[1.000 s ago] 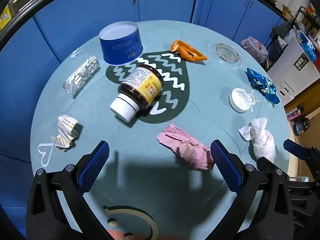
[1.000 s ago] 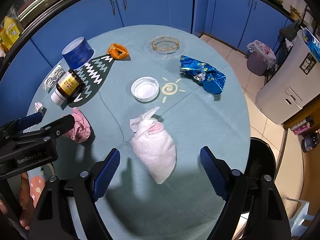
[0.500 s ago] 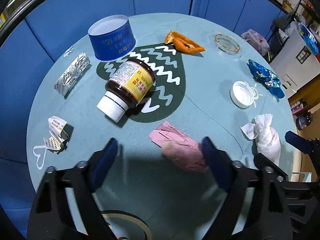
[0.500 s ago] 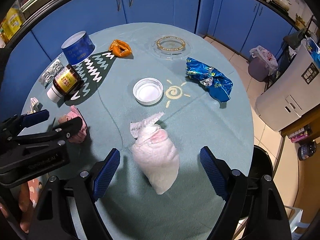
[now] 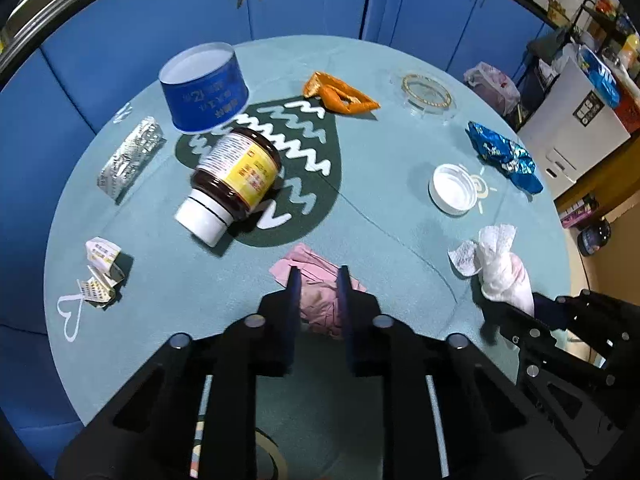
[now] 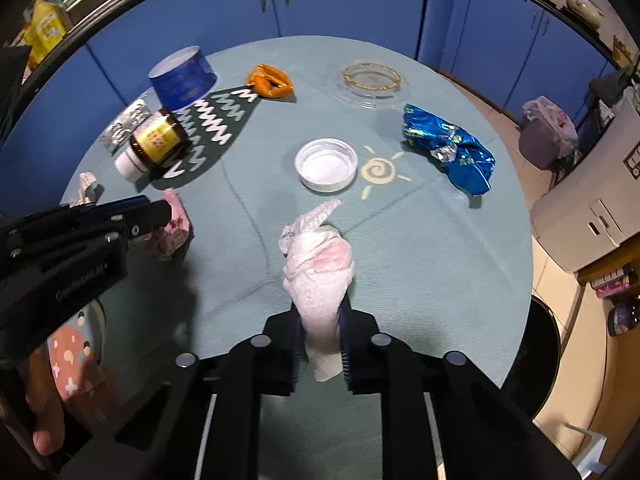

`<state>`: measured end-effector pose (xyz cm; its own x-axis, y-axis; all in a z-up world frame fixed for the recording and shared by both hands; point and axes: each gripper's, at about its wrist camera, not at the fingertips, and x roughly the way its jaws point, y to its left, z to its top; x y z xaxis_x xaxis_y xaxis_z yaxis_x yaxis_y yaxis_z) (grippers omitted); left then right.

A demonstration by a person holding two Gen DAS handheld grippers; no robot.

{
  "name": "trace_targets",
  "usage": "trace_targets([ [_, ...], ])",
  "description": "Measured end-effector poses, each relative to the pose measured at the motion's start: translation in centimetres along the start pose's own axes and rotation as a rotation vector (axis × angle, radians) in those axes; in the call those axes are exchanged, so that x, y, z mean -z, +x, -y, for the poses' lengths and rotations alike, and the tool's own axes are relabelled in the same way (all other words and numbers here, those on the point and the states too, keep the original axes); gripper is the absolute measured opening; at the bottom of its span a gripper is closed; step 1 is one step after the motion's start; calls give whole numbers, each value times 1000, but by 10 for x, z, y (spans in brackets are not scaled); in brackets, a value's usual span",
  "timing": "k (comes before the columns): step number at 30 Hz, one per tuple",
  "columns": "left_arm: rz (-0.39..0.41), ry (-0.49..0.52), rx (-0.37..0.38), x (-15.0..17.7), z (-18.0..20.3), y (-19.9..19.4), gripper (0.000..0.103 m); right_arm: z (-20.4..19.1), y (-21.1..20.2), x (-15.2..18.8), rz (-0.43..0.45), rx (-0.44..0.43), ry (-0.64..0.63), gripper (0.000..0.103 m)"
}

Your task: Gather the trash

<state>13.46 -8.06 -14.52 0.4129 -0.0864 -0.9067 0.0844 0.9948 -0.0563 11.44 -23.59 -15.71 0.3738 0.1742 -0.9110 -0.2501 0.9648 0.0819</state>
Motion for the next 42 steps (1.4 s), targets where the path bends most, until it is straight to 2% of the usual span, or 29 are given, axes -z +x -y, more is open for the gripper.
trace_targets([
  [4, -3, -12, -1, 1, -3, -2, 0, -5, -10, -1, 41, 2, -16, 13],
  [11, 41, 3, -3, 2, 1, -17, 0, -4, -23, -1, 69, 14, -14, 13],
  [14, 38, 28, 54, 3, 7, -22, 0, -2, -27, 1, 76, 16, -16, 13],
  [17, 94, 52, -2, 4, 14, -31, 4, -2, -29, 2, 79, 13, -11, 13],
  [22, 63, 43, -21, -4, 12, -23, 9, 4, -31, 3, 83, 17, 10, 13],
  [26, 20, 53, -89, -6, 12, -7, 9, 11, -30, 3, 79, 15, 28, 13],
  [29, 23, 39, -17, -4, 7, -5, 9, 14, -28, 2, 75, 11, 38, 13],
  [31, 71, 7, 119, -3, -3, -10, 9, 16, -27, 0, 75, 8, 43, 13],
  [32, 114, -13, 159, -2, -9, -13, 9, 17, -27, 0, 76, 7, 45, 13],
  [34, 136, -7, 101, -3, -10, -14, 9, 17, -27, -1, 78, 5, 46, 13],
  [36, 113, 3, 117, -5, -9, -9, 9, 18, -26, -1, 78, 2, 48, 13],
  [39, 62, -37, 154, -4, -13, 0, 9, 18, -25, -1, 75, -3, 50, 13],
  [42, 77, -8, 107, 0, -6, -2, 9, 19, -27, 1, 78, -2, 52, 13],
])
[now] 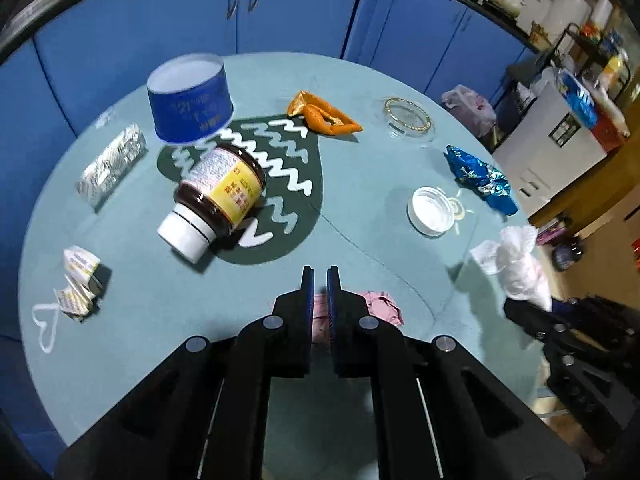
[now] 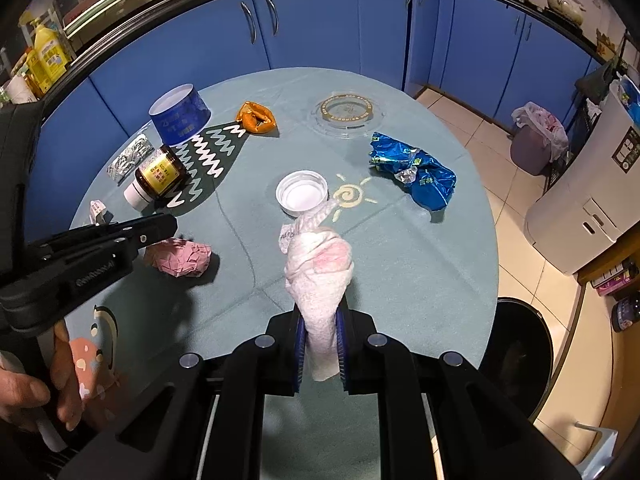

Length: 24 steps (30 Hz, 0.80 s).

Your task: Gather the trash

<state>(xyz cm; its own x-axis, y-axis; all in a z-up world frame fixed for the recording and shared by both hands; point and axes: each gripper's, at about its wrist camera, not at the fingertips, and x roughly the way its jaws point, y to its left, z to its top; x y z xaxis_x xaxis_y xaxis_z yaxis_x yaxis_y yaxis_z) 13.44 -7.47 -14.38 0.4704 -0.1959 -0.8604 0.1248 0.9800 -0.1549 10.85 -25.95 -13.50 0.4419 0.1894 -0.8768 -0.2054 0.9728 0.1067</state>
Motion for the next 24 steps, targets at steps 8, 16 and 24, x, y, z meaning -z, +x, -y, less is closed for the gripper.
trace_targets([
  [8, 96, 74, 30, 0, 9, -18, 0, 1, 0, 1, 2, 1, 1, 13],
  [16, 77, 67, -58, -4, 13, -15, 8, 1, -1, 2, 5, -3, 1, 13],
  [24, 69, 70, -21, 2, 12, -12, 5, 2, -1, 2, 6, -8, 11, 13],
])
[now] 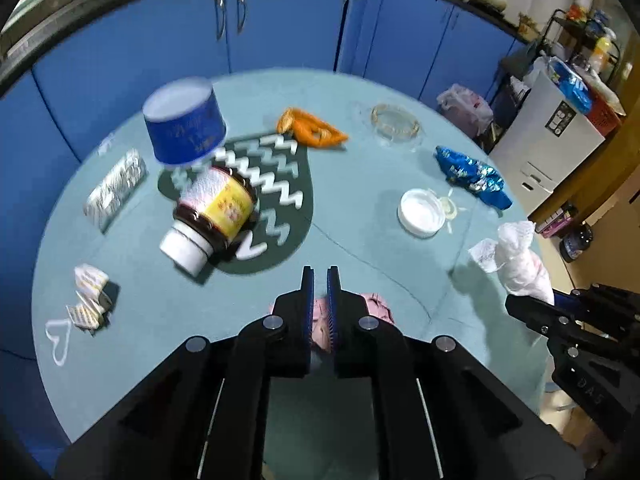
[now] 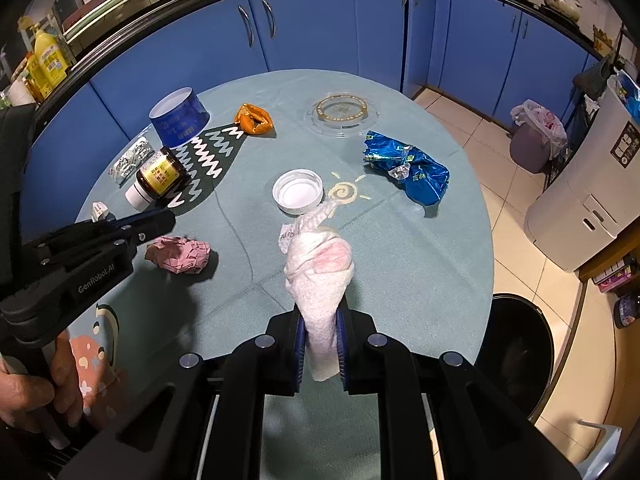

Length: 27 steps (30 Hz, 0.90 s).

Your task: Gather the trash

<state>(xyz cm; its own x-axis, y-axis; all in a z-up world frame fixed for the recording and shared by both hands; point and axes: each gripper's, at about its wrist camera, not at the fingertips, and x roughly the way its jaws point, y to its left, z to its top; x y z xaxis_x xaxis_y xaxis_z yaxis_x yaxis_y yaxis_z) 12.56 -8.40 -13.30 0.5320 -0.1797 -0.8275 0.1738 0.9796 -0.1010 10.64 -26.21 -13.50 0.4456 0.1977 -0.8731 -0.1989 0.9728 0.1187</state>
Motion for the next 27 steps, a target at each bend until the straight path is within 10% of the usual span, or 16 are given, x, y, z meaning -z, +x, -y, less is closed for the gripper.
trace_targets([
  [11, 38, 14, 58, -5, 4, -10, 12, 0, -1, 1, 3, -4, 1, 13],
  [12, 14, 21, 76, -5, 6, -7, 33, 0, -1, 1, 3, -4, 2, 13],
  [13, -3, 20, 106, -4, 6, -5, 96, 0, -1, 1, 3, -5, 2, 13],
  [17, 44, 19, 159, -2, 8, -11, 99, 0, -3, 1, 6, -7, -2, 13],
  [27, -72, 68, -2, 6, 10, 17, 99, 4, -4, 1, 2, -9, 12, 13],
])
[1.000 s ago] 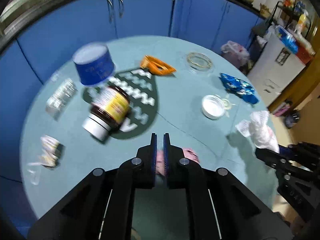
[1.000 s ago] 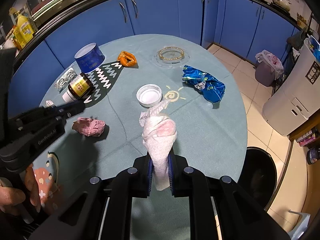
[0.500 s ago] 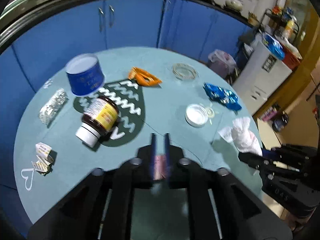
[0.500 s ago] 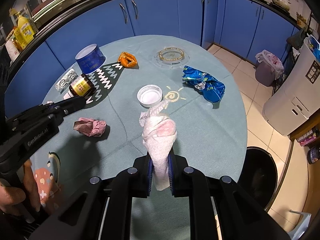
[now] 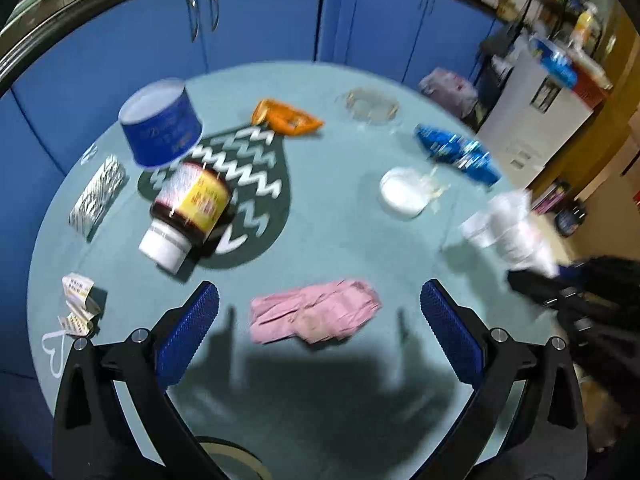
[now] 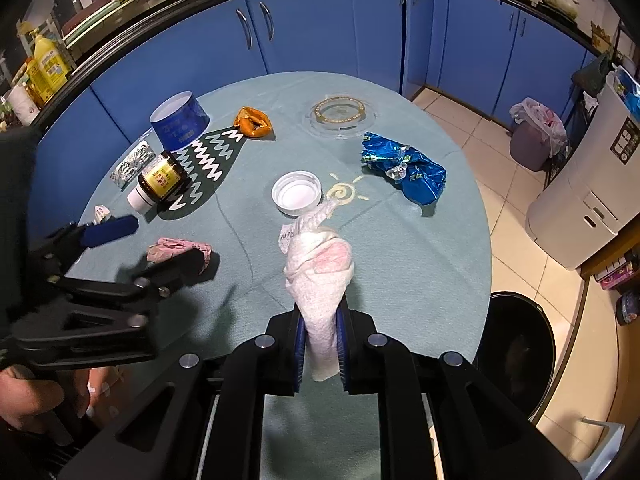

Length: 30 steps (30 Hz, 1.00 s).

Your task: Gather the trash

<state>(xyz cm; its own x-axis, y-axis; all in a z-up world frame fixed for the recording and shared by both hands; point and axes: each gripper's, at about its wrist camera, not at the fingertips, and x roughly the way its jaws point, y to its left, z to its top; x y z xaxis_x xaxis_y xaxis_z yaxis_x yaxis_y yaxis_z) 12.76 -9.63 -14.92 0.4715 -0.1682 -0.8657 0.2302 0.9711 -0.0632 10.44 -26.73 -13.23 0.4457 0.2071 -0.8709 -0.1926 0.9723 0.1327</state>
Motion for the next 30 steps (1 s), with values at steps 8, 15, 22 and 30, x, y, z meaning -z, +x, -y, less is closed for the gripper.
trace_targets([
  [8, -51, -6, -50, 2, -5, 14, 82, -2, 6, -2, -16, -4, -7, 13],
  [15, -29, 14, -70, 2, -3, 8, 51, -2, 7, -3, -17, -3, -7, 13],
  [22, -2, 5, -53, 1, -5, 0, 35, -2, 3, -3, -4, 1, -6, 13],
  [30, 31, 21, -39, -2, 3, -11, 16, -1, -7, -1, 22, 15, -9, 13],
])
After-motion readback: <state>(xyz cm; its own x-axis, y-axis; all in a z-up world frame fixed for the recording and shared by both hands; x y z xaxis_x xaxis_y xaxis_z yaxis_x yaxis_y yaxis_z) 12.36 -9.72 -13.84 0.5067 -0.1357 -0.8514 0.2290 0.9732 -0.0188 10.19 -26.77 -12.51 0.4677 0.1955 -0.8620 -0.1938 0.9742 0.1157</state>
